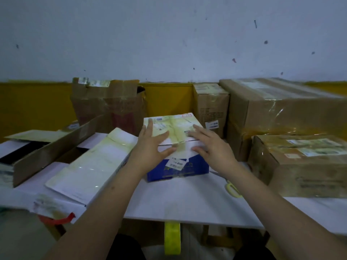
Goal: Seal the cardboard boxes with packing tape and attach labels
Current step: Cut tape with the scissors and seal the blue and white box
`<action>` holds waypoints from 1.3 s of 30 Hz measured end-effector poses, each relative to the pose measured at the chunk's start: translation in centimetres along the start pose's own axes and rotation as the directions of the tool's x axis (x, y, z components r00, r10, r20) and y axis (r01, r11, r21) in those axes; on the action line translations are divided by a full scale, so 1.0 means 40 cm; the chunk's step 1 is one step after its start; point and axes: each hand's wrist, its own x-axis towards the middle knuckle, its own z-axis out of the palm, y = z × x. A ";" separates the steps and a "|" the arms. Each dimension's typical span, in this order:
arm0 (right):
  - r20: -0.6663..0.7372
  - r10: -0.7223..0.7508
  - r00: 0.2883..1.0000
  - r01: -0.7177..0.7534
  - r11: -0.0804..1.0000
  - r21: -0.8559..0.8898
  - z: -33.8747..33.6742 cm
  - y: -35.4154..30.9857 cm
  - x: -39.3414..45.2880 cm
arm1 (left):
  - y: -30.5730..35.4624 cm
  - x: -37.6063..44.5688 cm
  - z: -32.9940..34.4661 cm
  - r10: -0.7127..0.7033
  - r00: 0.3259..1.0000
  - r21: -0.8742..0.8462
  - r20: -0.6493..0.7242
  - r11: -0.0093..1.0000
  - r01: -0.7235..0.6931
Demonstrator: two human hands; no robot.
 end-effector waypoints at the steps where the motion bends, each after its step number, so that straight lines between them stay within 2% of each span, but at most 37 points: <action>1: -0.006 0.081 0.997 -0.080 0.993 0.088 0.009 0.014 -0.007 | -0.009 -0.002 0.006 -0.066 0.996 -0.120 -0.063 0.991 0.058; 3: 0.037 0.259 0.965 -0.259 0.928 0.268 0.032 0.034 -0.015 | -0.022 -0.016 0.023 -0.262 0.957 -0.337 -0.127 0.919 0.206; 5: 0.094 0.359 0.929 -0.367 0.853 0.372 0.061 0.038 -0.014 | -0.029 -0.023 0.043 -0.382 0.919 -0.463 -0.102 0.835 0.296; 7: 0.075 0.399 0.914 -0.397 0.842 0.366 0.083 0.039 -0.006 | -0.032 -0.010 0.050 -0.393 0.916 -0.511 -0.086 0.807 0.298; 10: 0.036 0.411 0.911 -0.389 0.827 0.406 0.091 0.038 0.027 | -0.049 0.042 0.027 -0.340 0.931 -0.507 -0.135 0.831 0.230; 14: -0.085 0.441 0.894 -0.368 0.827 0.424 0.091 0.034 0.122 | -0.069 0.165 -0.016 -0.304 0.947 -0.559 -0.109 0.806 0.194; 18: -0.117 0.460 0.880 -0.379 0.829 0.410 0.124 0.056 0.225 | -0.126 0.331 -0.013 -0.347 0.938 -0.314 -0.019 0.892 0.324; 20: -0.089 0.471 0.878 -0.414 0.839 0.354 0.153 0.071 0.271 | -0.170 0.398 0.015 -0.345 0.938 -0.265 0.005 0.904 0.334; 23: -0.009 0.476 0.879 -0.472 0.874 0.117 0.181 0.097 0.331 | -0.219 0.472 0.073 -0.348 0.937 -0.216 -0.013 0.916 0.337; 28: 0.083 0.521 0.850 -0.503 0.847 -0.171 0.193 0.156 0.417 | -0.233 0.555 0.135 -0.276 0.956 -0.182 -0.102 0.950 0.255; 34: 0.013 0.645 0.764 -0.639 0.759 -0.124 0.237 0.147 0.452 | -0.227 0.603 0.167 -0.291 0.947 -0.183 -0.133 0.947 0.265; 39: 0.141 0.682 0.718 -0.694 0.717 0.064 0.248 0.103 0.459 | -0.202 0.615 0.121 -0.270 0.962 -0.055 0.051 0.961 0.272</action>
